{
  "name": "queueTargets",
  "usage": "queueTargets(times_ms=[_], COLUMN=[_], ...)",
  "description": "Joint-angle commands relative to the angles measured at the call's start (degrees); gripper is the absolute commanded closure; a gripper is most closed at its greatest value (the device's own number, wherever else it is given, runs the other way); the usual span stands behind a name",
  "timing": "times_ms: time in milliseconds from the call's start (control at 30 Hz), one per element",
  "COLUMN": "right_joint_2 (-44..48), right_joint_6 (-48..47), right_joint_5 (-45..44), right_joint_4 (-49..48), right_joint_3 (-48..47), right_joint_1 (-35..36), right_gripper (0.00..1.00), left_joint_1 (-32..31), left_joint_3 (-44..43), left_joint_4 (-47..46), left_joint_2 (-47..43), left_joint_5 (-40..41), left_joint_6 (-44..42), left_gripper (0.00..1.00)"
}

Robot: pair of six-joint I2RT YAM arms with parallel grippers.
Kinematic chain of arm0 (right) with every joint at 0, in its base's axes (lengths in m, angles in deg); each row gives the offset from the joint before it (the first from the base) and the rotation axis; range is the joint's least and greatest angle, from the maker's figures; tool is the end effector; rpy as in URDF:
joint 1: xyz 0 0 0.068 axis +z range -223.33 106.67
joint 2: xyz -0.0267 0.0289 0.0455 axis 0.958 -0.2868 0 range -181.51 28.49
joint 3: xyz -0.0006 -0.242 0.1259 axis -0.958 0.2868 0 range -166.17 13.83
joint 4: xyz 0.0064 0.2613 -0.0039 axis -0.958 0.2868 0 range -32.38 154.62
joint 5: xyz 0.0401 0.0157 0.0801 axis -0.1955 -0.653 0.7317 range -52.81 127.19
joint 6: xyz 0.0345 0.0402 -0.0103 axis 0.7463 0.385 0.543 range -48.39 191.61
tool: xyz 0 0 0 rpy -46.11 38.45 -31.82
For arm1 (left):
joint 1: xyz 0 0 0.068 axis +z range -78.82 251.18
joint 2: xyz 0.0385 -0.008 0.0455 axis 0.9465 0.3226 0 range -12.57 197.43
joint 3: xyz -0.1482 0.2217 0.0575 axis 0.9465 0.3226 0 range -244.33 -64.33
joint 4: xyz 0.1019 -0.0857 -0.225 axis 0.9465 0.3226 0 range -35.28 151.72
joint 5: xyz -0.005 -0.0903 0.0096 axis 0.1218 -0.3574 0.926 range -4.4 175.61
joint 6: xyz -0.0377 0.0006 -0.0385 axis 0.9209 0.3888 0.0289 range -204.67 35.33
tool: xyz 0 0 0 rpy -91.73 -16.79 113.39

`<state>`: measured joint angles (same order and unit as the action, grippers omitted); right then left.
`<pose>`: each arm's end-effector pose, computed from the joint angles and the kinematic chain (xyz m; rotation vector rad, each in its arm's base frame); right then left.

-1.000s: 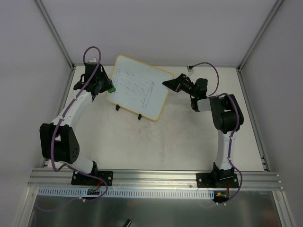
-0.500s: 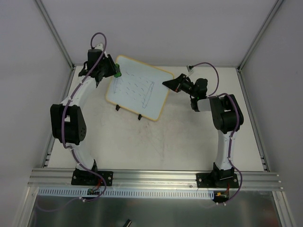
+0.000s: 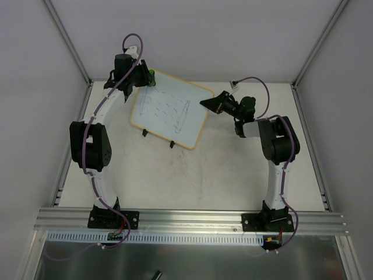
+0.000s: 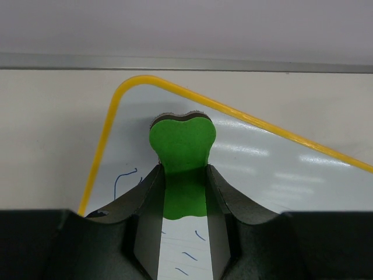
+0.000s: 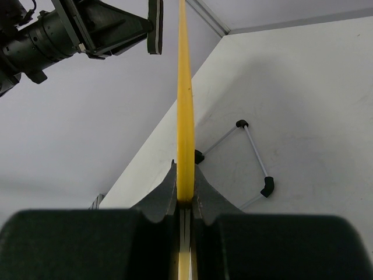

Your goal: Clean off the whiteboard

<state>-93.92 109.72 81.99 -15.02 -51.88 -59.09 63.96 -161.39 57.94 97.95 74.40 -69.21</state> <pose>0.4219 0.1329 0.1919 -0.4301 1.4314 1.2523 0.4646 -0.0658 0.3309 0.0018 1.8811 -0.4551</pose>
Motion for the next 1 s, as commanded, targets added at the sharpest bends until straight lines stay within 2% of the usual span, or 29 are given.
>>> queueTargets(times_ms=[0,367,633,967], right_joint_2=[2.8,3.0,2.8,2.8], right_joint_6=[-7.4,-7.4,-7.3,-7.1], right_joint_5=[1.3,1.3,1.3,1.1], right_joint_4=[-4.0,-3.9,-4.1,-4.5], right_joint_3=[-0.3,-0.2,-0.3,0.0], right_joint_1=[0.0,0.0,-0.1,-0.4], right_gripper=[1.00,1.00,1.00,1.00], left_joint_1=[-2.1,-2.6,-2.6,-2.5], left_joint_3=[-2.3,-0.8,1.4,5.6], left_joint_4=[-3.0,-7.2,-8.1,-8.7], left_joint_2=[0.5,4.5,4.8,2.8], left_joint_5=[2.9,4.0,6.6,15.5], left_joint_6=[-3.2,1.1,0.8,0.0], left_gripper=[1.00,1.00,1.00,1.00])
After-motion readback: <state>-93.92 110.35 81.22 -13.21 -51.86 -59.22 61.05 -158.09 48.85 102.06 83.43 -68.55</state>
